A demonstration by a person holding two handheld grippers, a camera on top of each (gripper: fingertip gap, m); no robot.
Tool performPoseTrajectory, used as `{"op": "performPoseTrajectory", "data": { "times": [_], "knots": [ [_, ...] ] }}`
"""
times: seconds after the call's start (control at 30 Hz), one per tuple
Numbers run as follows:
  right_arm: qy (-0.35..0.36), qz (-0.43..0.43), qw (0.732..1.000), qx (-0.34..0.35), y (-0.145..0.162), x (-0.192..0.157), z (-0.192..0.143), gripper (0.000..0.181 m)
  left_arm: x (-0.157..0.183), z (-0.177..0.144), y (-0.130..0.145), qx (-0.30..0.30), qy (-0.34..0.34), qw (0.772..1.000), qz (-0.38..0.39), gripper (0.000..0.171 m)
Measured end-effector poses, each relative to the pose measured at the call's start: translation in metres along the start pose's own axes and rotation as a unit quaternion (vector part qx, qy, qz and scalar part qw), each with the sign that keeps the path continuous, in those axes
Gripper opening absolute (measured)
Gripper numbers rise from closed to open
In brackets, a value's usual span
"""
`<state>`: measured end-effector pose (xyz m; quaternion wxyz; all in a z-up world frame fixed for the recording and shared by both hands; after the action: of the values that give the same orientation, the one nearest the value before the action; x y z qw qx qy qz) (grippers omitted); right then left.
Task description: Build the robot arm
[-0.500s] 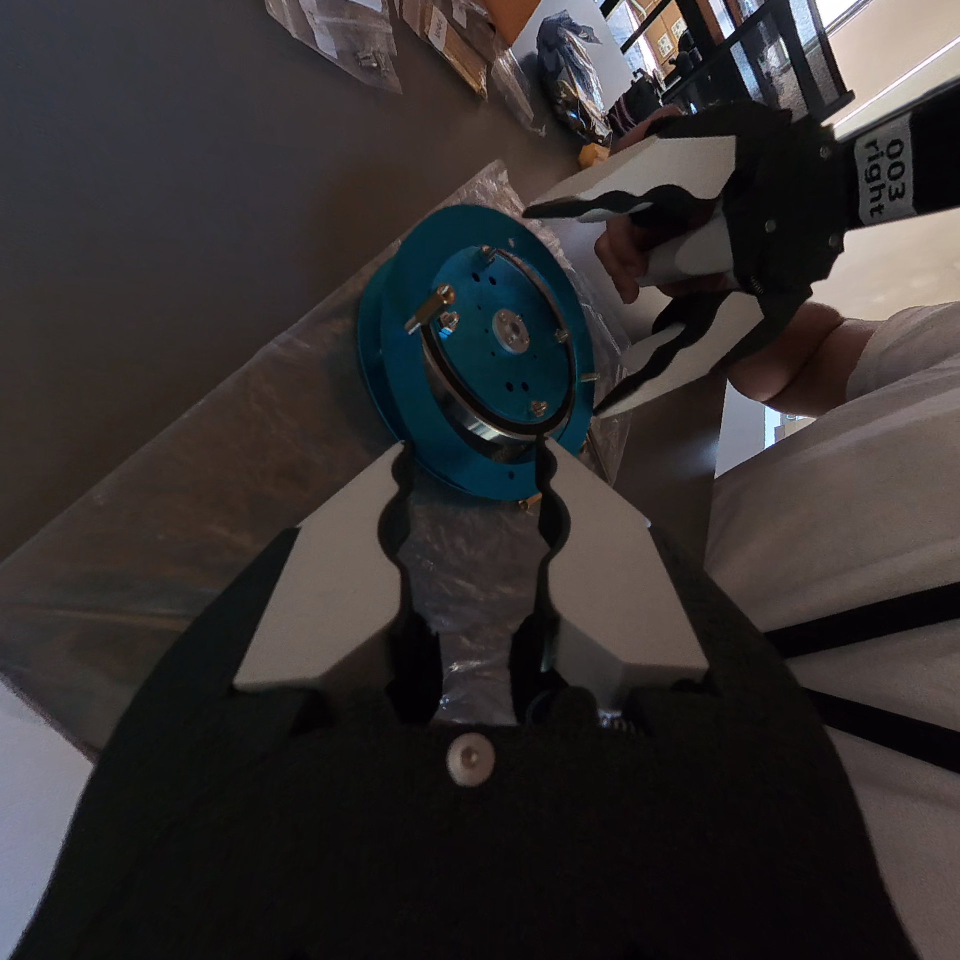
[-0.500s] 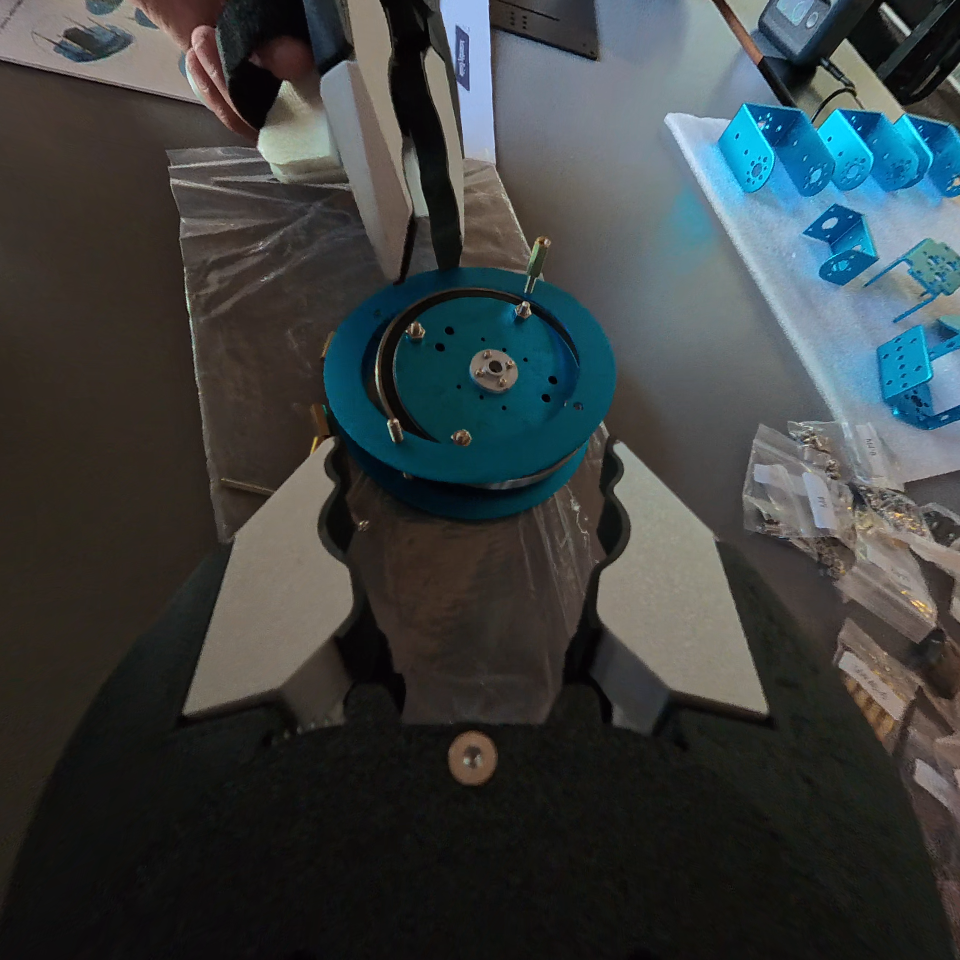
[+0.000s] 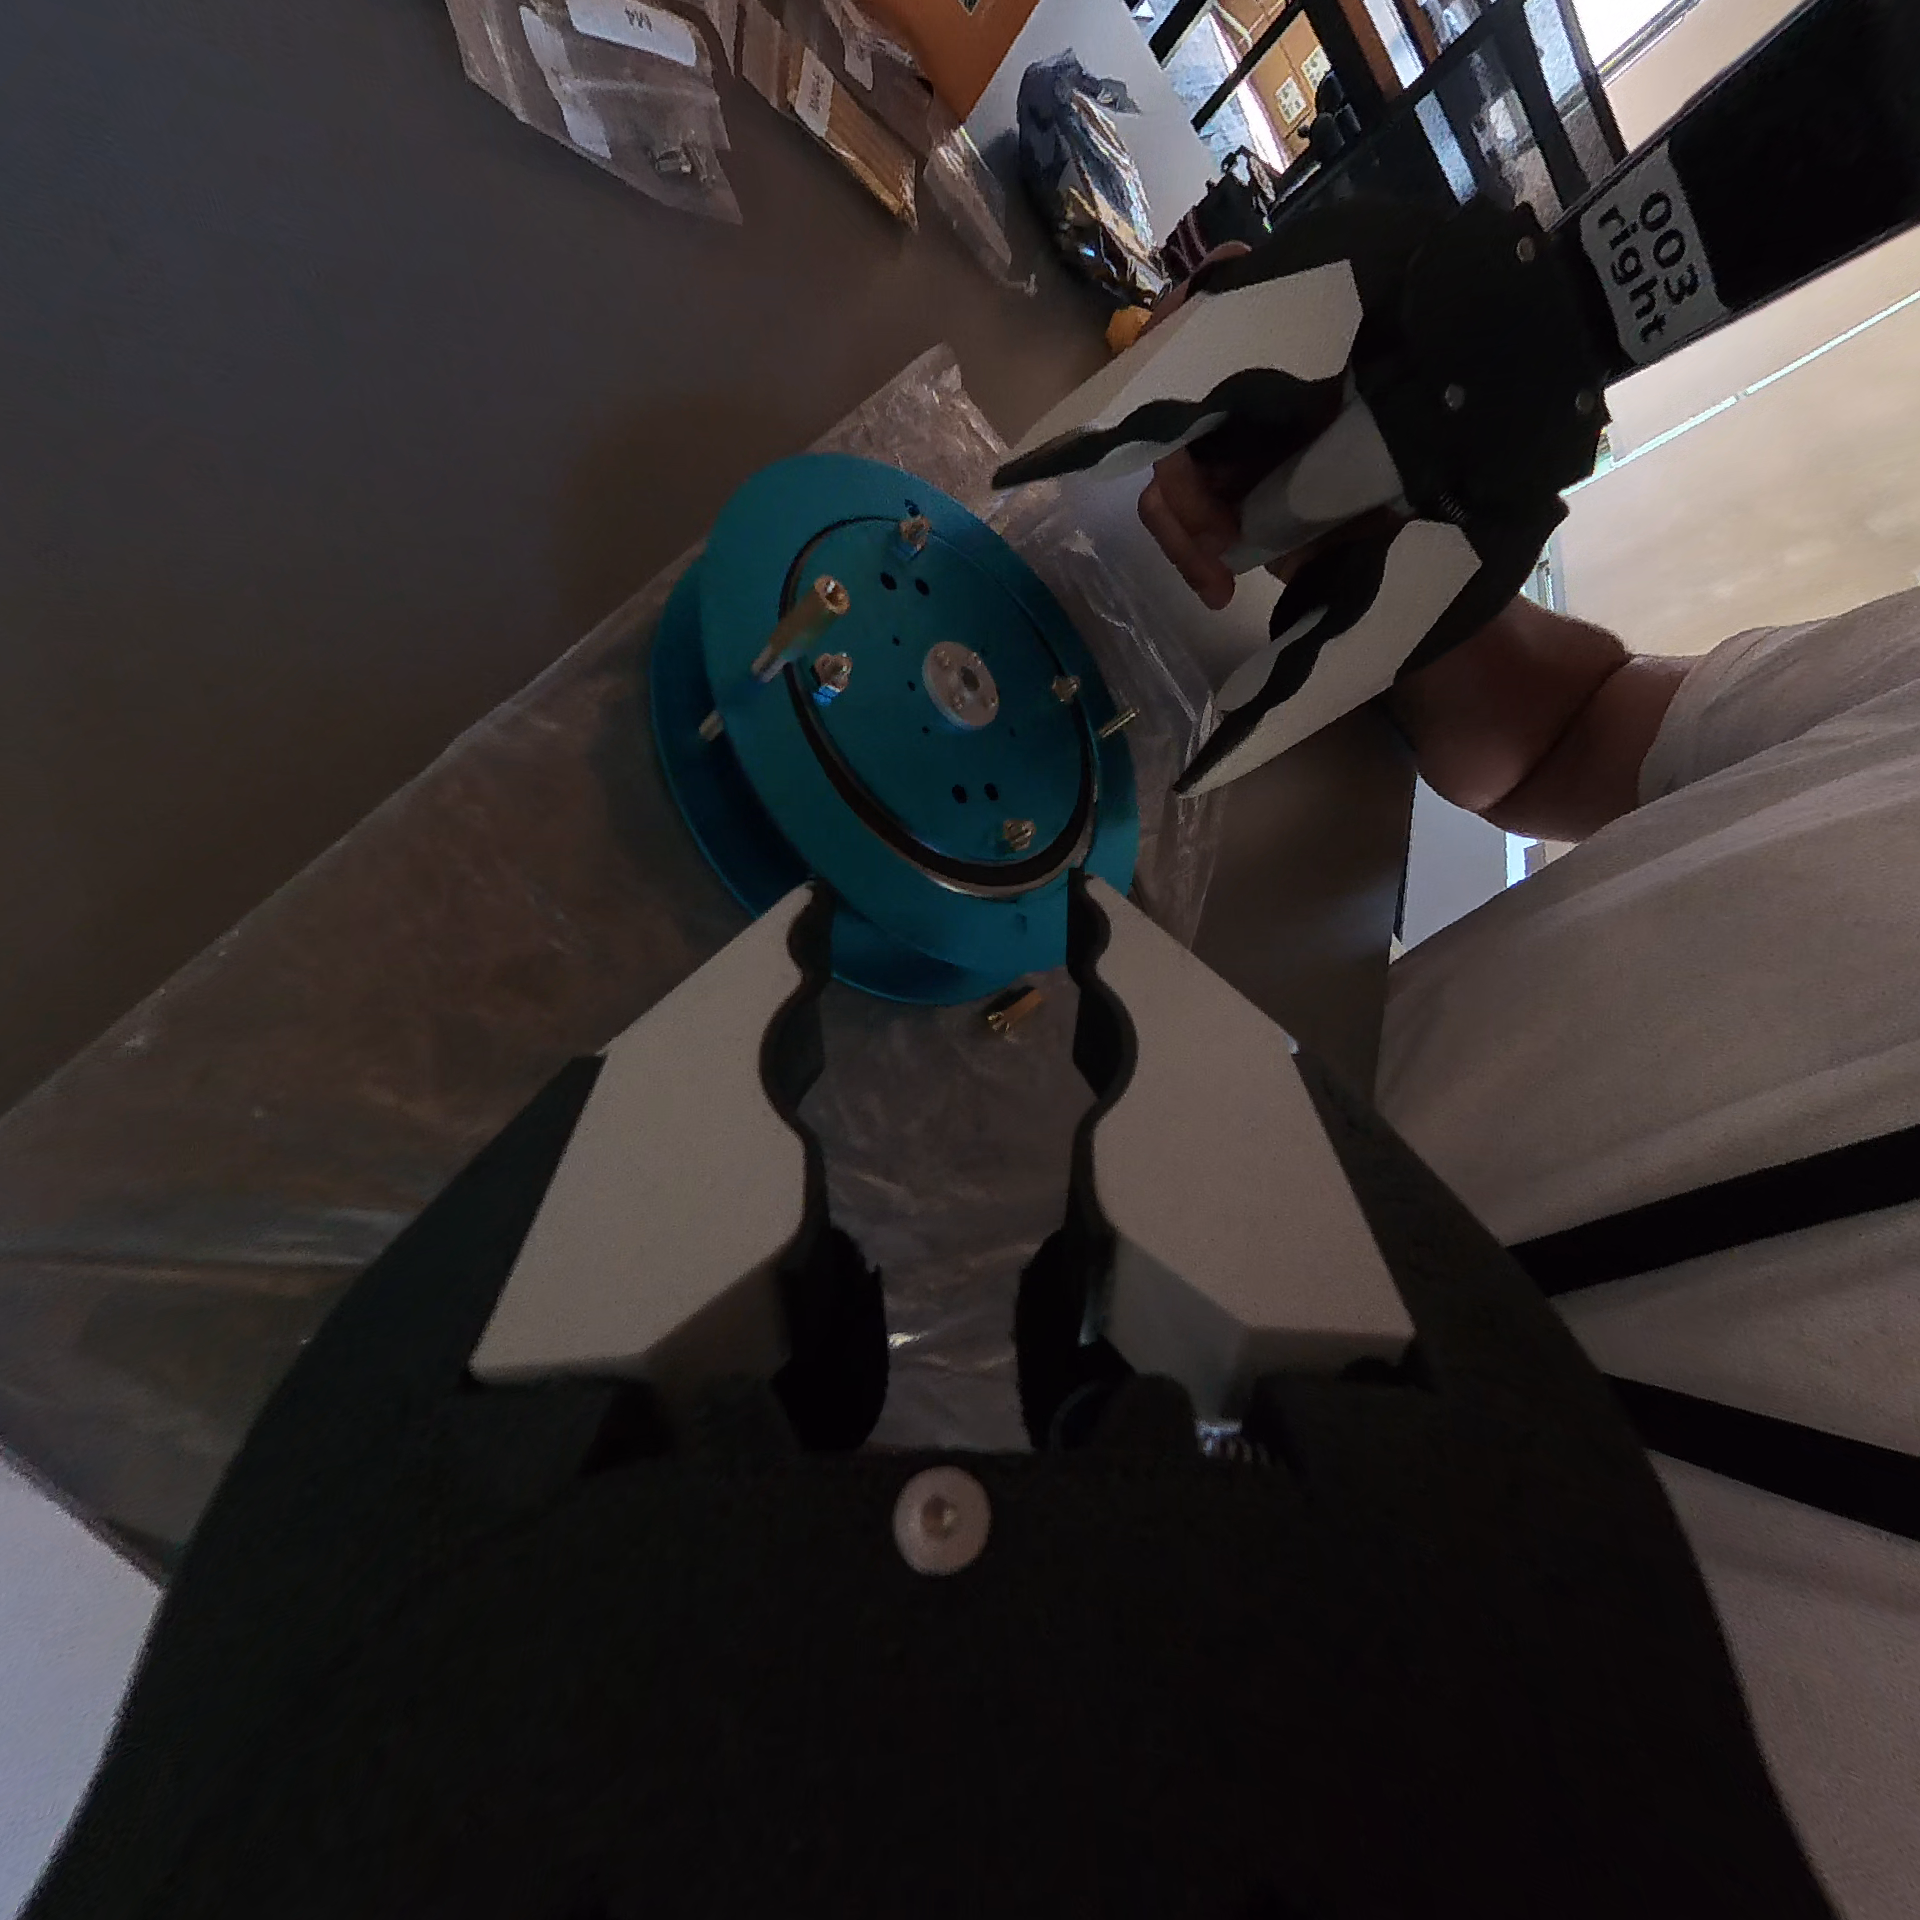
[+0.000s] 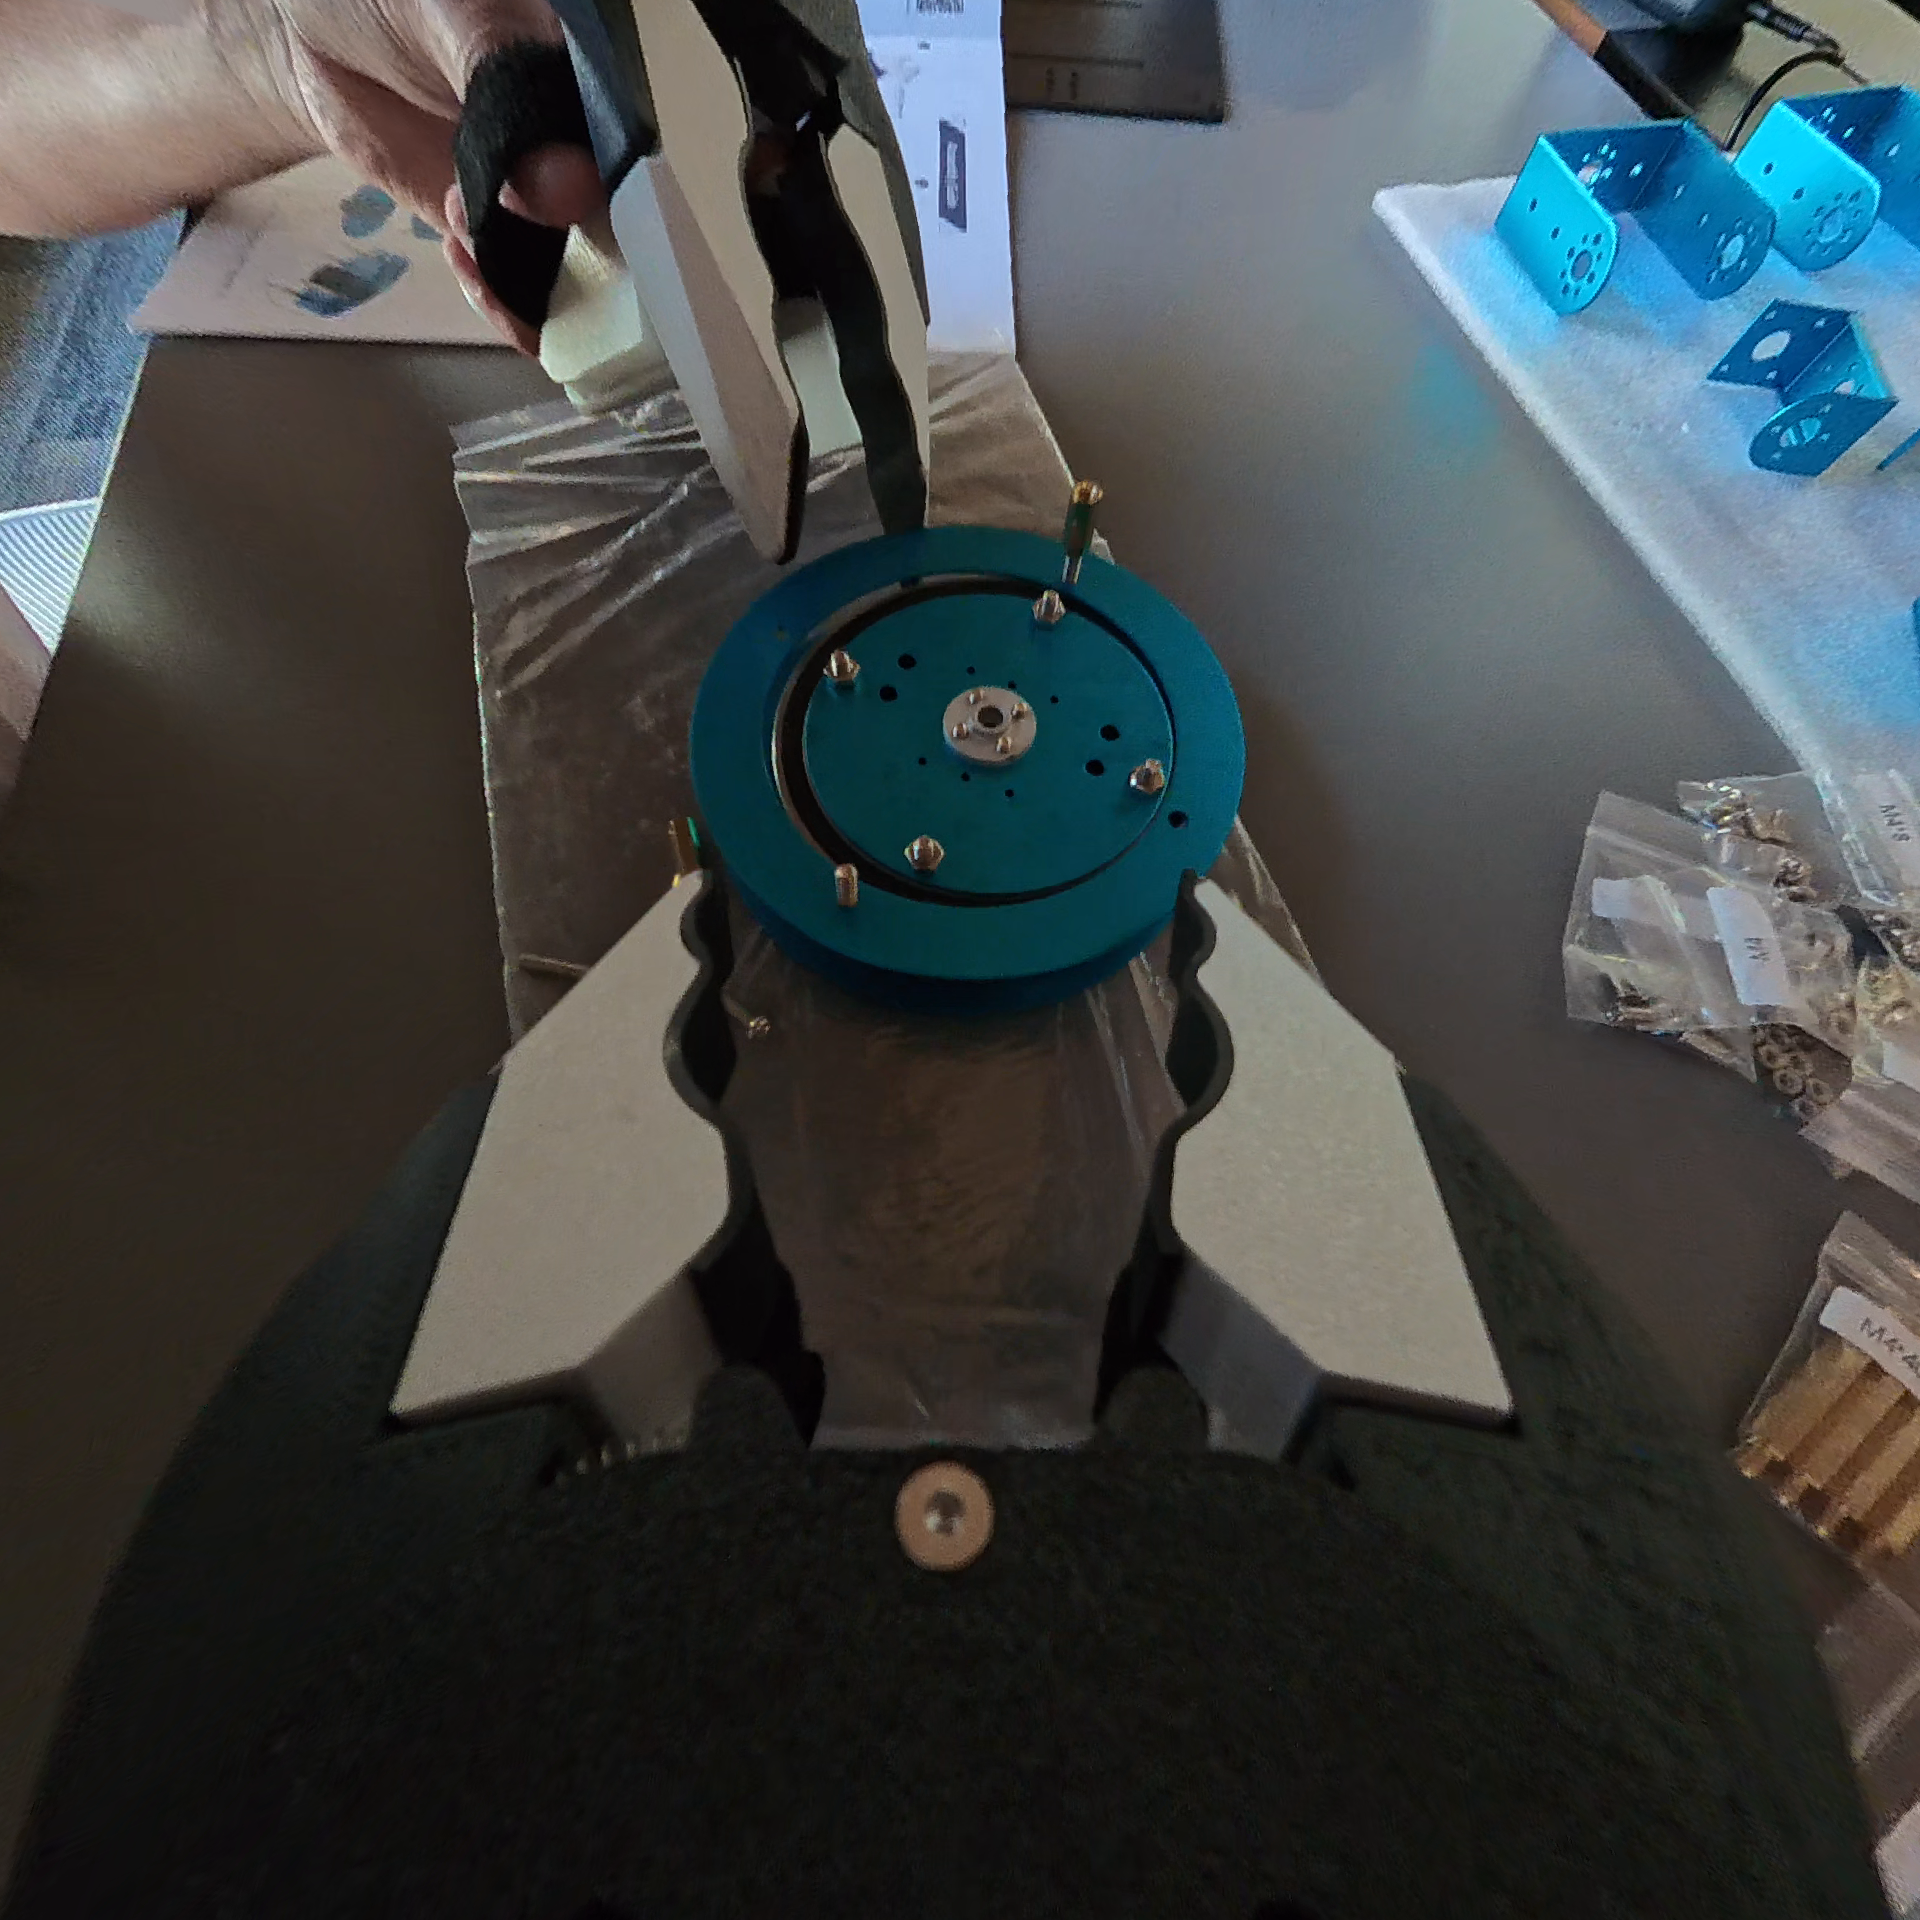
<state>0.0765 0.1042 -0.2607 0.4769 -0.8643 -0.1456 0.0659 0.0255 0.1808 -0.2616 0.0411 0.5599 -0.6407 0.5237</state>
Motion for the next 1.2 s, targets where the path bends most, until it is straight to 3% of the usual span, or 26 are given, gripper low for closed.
{"op": "performPoseTrajectory", "data": {
  "times": [0.6, 0.63, 0.7, 0.73, 0.97, 1.13, 1.2],
  "knots": [
    [0.012, -0.012, 1.000, 0.004, 0.004, 0.007, 0.005, 0.084, -0.012, -0.001, 0.002, 0.001, -0.018, 1.000, 0.020, 0.044],
    [0.010, -0.008, 1.000, 0.004, 0.005, 0.007, 0.005, 0.084, -0.013, -0.003, 0.002, 0.004, -0.017, 1.000, 0.020, 0.040],
    [0.003, 0.002, 1.000, 0.004, 0.006, 0.008, 0.005, 0.082, -0.010, -0.004, 0.002, 0.010, -0.002, 1.000, 0.016, 0.013],
    [-0.003, 0.009, 1.000, 0.005, 0.006, 0.007, 0.006, 0.082, -0.010, -0.004, 0.001, 0.013, 0.001, 1.000, 0.011, 0.011],
    [-0.033, 0.042, 0.998, 0.023, 0.001, 0.011, 0.002, 0.086, -0.011, -0.001, 0.001, 0.010, 0.013, 1.000, -0.012, 0.011],
    [-0.059, -0.019, 0.997, 0.046, -0.027, 0.021, -0.012, 0.074, -0.021, -0.009, -0.012, 0.024, -0.003, 1.000, -0.013, 0.022],
    [-0.097, -0.045, 0.993, 0.045, -0.037, 0.019, -0.005, 0.067, -0.026, -0.010, -0.020, 0.033, -0.016, 0.999, 0.028, 0.022]
  ]
}}
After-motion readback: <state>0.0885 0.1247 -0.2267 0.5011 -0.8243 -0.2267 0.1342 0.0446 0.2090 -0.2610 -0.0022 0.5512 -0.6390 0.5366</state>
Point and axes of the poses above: each gripper's, where its closed fingertips meet, z out along the fingers, y out of its underside, x = y × z across the jaws, the point moved 1 cm from there along -z, back along the fingers, and after that the axes turned 1 degree about x, right-handed, at the moved point
